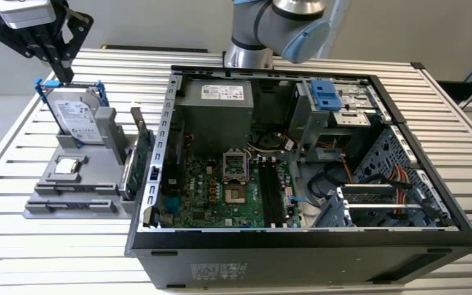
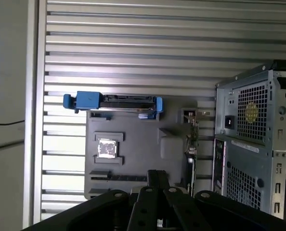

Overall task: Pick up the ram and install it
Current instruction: 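Reach for the ram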

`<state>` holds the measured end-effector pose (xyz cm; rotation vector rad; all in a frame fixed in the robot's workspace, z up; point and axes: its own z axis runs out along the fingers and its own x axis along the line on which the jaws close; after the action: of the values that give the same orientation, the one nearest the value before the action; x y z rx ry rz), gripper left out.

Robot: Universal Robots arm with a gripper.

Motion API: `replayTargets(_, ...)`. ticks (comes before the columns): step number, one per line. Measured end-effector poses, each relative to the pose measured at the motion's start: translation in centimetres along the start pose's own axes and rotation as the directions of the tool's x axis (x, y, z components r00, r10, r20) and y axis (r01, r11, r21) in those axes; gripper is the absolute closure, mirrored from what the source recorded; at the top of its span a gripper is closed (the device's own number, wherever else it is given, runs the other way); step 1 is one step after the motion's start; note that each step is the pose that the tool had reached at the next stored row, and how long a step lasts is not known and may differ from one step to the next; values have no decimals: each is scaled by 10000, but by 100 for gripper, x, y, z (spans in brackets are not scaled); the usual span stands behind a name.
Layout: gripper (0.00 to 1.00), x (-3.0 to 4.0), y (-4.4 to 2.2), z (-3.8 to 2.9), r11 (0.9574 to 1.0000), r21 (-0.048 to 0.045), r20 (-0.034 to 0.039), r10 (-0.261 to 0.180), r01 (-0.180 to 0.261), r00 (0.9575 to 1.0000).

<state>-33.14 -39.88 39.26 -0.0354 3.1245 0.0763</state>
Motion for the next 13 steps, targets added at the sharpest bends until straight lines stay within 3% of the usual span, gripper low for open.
replayTargets(13, 100, 171, 4, -3, 10000, 0, -3, -44, 44, 10000)
